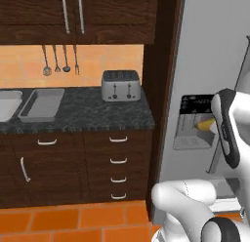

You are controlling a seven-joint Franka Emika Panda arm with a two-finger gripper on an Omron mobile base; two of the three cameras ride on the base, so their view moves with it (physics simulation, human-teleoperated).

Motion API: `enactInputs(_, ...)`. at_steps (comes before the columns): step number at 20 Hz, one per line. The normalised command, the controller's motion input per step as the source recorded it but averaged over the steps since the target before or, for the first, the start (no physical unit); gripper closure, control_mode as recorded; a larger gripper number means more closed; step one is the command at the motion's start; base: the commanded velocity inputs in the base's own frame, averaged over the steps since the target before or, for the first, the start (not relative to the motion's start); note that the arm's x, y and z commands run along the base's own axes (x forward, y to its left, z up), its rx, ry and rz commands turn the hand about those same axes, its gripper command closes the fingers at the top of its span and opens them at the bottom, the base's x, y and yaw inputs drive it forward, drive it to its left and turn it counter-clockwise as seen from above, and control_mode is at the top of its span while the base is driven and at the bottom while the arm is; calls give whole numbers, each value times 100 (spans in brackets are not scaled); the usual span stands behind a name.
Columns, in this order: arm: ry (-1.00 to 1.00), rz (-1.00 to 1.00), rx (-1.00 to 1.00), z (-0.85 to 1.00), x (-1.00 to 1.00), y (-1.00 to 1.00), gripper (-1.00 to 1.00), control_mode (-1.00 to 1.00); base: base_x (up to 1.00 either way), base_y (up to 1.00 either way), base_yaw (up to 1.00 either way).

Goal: Place one cucumber and one fish in each tupperware on the nearby counter, to pack two identical lunches.

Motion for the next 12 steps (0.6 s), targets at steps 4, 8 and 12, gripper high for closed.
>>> enactInputs(4,0,0,0,0,0,0,100,100,30,100,4)
enactInputs(8,0,0,0,0,0,0,100,100,39,100,1)
enactInputs(12,0,0,0,0,0,0,100,100,64,100,0)
